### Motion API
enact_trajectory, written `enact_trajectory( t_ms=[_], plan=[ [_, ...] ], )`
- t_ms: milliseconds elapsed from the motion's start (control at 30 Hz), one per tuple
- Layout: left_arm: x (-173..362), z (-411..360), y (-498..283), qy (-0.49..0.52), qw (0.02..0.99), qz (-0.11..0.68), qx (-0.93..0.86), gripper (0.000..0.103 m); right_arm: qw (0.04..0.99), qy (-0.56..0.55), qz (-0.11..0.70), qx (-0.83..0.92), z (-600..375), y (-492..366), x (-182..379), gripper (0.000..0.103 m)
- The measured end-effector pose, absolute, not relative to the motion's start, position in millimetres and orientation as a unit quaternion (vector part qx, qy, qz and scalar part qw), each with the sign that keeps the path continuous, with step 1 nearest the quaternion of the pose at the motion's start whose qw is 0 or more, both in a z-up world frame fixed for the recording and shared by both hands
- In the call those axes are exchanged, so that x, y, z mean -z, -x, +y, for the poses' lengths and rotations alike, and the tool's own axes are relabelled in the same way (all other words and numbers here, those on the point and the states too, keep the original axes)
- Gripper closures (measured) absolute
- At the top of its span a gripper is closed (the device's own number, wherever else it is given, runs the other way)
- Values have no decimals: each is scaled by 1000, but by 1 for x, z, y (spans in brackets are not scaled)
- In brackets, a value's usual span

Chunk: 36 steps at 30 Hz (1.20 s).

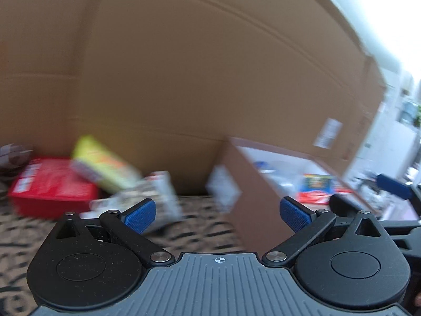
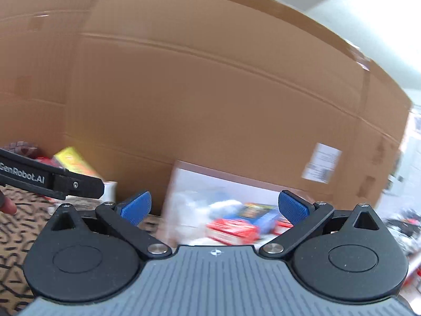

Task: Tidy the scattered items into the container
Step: 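Open both grippers to drop the card decks into the shoe box, then move the left gripper to the white drawstring sachet while the right gripper approaches the seed bag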

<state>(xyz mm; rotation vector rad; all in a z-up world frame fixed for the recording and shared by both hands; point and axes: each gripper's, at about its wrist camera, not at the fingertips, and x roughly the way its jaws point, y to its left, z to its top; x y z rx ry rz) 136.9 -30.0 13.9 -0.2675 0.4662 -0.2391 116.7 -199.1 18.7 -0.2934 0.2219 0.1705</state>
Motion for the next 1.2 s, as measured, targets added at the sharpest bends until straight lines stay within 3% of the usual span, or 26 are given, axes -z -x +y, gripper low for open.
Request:
enact_trajectory(
  t_ms=[467, 1200],
  plan=[
    [29, 55, -145, 141, 953, 260, 58, 0, 955, 160, 155, -195, -110, -124, 8, 1],
    [66, 67, -193, 161, 937, 300, 83, 12, 959, -6, 211, -191, -101, -229, 51, 1]
  ],
)
